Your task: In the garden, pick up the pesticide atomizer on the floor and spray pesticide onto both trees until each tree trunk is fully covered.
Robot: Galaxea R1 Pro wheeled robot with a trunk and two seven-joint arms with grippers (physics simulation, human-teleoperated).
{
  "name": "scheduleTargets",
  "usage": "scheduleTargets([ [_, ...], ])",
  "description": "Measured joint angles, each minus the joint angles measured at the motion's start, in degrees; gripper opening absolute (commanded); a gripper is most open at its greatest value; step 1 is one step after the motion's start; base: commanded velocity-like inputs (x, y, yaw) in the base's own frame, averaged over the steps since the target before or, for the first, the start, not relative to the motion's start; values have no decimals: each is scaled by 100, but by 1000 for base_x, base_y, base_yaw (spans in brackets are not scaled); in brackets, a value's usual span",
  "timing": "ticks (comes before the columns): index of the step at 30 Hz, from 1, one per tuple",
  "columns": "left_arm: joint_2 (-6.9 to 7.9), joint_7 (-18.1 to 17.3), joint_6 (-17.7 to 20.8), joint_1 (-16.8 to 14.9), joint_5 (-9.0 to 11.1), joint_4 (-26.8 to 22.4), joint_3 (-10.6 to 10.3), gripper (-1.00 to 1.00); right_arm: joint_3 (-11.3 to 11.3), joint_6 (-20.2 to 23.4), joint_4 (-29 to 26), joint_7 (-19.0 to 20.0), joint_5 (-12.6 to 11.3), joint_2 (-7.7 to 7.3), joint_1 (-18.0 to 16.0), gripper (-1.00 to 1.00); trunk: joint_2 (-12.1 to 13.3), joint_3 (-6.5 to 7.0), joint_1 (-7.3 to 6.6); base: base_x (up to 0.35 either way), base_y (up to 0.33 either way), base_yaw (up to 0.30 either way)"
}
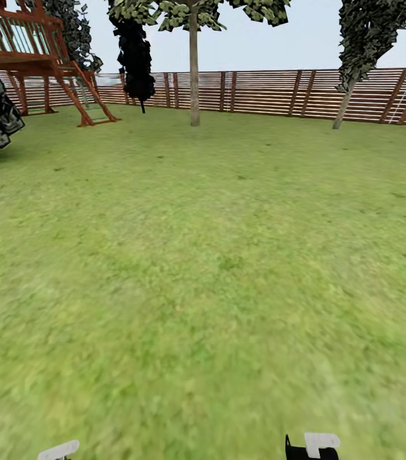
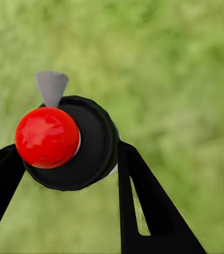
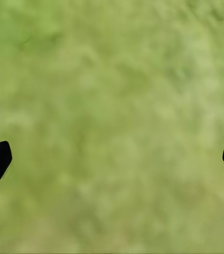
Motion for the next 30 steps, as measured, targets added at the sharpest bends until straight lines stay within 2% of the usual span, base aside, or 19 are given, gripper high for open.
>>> scheduleTargets([
  [11,9,8,0,0,0,0,0,-100,1,0,-4,0,-3,15,0,100,0,0,0,336,0,0],
  [14,9,9,1,0,0,0,0,-100,0,-3,-22,-5,-13,136,0,100,0,0,0,336,0,0],
  [16,9,7,0,0,0,0,0,-100,-16,-7,-32,-11,-16,157,0,100,0,0,0,336,0,0],
  [30,9,8,8,0,0,0,0,-100,9,-11,-26,9,7,149,0,100,0,0,0,336,0,0],
])
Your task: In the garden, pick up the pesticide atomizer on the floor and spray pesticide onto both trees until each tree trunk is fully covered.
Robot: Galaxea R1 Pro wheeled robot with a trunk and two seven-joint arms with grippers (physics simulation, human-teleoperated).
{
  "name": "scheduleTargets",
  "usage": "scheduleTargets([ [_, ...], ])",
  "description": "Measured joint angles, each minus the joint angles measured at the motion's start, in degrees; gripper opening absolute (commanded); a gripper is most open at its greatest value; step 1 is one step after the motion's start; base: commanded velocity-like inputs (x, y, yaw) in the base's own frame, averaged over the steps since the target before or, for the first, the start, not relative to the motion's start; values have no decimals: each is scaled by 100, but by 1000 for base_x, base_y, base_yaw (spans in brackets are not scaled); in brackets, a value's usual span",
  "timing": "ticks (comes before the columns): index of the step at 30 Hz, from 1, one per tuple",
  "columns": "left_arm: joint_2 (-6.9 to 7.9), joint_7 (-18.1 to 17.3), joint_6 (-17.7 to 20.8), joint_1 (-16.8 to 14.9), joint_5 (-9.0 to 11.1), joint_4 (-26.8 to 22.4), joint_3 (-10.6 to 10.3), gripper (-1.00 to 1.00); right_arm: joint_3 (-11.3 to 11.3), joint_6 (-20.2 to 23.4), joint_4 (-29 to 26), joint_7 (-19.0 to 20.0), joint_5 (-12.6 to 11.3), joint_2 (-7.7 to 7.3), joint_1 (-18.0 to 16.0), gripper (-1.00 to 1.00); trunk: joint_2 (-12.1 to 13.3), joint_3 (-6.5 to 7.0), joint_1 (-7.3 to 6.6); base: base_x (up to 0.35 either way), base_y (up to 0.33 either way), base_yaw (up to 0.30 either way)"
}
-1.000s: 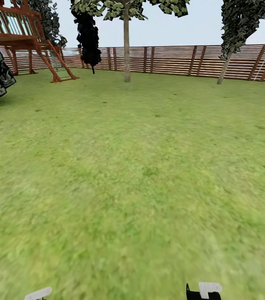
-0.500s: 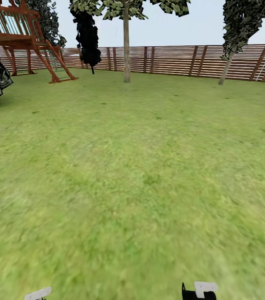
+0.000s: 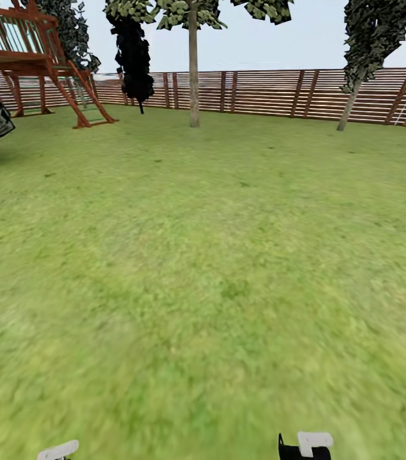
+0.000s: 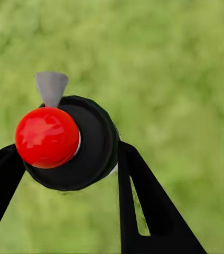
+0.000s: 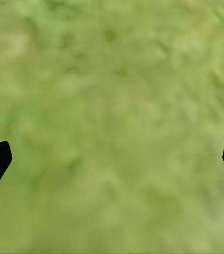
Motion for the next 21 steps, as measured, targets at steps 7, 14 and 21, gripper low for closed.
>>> scheduleTargets([
  [7,0,-1,0,0,0,0,0,-100,0,-4,0,0,-2,-9,0,100,0,0,0,336,0,0],
  [14,0,0,0,0,0,0,0,-100,-3,-6,-3,-4,-9,-3,0,100,0,0,0,336,0,0],
  [21,0,-2,-1,0,0,0,0,-100,-8,-6,-9,-11,-15,-13,0,100,0,0,0,336,0,0],
])
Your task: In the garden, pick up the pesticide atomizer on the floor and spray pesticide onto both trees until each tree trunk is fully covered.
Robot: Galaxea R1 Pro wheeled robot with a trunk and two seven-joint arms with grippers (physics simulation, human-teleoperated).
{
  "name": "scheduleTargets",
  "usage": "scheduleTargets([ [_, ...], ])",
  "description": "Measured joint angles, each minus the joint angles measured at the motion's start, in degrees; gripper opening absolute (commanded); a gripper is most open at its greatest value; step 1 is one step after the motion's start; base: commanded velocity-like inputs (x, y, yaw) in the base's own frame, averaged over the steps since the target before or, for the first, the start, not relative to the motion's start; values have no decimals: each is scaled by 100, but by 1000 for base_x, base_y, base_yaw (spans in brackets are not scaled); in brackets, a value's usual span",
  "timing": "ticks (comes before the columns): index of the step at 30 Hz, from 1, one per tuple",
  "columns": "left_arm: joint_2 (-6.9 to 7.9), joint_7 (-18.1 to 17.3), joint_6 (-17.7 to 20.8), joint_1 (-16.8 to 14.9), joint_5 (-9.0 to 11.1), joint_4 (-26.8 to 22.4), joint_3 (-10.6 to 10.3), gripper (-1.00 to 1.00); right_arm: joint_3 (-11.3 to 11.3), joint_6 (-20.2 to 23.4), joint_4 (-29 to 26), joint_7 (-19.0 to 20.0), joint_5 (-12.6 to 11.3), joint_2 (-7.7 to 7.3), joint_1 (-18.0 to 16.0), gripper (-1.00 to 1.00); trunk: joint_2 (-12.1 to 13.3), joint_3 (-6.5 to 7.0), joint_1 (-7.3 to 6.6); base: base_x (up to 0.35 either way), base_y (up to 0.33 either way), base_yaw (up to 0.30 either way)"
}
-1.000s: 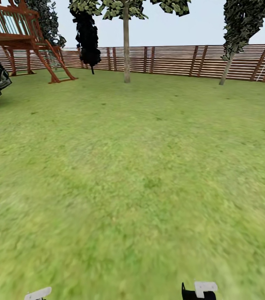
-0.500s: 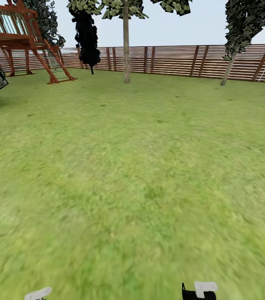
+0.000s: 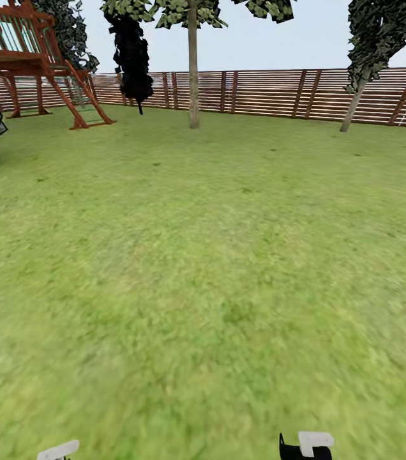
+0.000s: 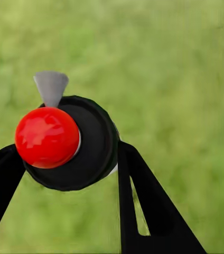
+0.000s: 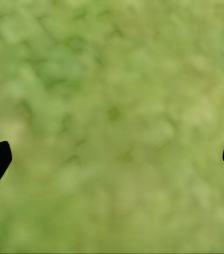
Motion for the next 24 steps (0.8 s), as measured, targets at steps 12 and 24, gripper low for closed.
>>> scheduleTargets([
  [12,0,2,-1,-1,0,0,-1,-100,8,0,0,6,8,6,0,100,0,0,0,336,0,0],
  [24,0,1,-2,0,0,0,0,-100,17,-9,4,11,17,4,0,100,0,0,0,336,0,0],
])
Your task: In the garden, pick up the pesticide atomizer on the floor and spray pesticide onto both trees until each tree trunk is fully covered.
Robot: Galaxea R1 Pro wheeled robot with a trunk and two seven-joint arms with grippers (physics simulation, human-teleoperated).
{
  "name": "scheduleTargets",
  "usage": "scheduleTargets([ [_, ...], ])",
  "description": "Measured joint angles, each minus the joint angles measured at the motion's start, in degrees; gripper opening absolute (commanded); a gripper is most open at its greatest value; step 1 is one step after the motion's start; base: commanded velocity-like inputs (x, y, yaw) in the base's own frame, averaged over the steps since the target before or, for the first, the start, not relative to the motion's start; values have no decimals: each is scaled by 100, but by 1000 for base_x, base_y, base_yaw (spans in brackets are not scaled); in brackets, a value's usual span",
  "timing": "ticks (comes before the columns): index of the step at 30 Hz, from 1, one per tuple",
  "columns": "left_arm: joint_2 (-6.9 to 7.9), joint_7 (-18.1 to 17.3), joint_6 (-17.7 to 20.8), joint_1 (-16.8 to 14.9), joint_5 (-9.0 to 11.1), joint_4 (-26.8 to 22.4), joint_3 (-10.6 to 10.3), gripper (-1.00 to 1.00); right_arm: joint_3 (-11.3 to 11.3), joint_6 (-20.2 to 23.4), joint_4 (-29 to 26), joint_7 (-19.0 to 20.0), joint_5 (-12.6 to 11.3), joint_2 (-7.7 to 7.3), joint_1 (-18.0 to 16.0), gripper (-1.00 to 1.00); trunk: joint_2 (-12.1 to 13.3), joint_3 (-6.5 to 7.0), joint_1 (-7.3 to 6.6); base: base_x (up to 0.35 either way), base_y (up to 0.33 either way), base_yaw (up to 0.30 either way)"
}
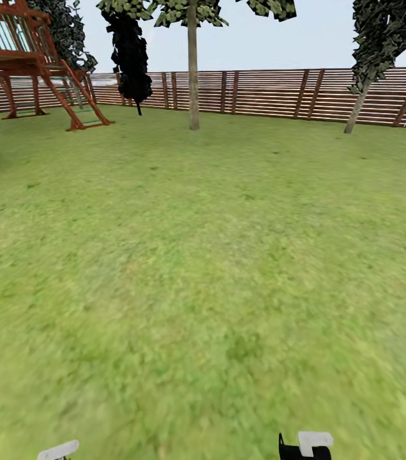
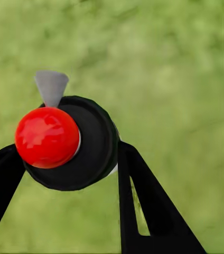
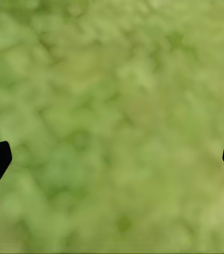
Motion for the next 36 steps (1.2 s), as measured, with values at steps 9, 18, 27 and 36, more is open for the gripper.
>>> scheduleTargets([
  [9,0,1,3,0,0,0,0,-100,0,0,-1,0,1,2,0,100,0,0,0,336,0,0],
  [18,0,1,3,0,0,0,0,-100,0,0,-2,0,1,1,0,100,0,0,0,336,0,0],
  [27,0,1,-2,0,-1,0,0,-100,0,0,-2,0,1,2,0,100,0,0,0,336,0,0],
  [36,0,1,-5,0,0,0,0,-100,0,0,4,0,-1,9,0,100,0,0,0,336,0,0],
])
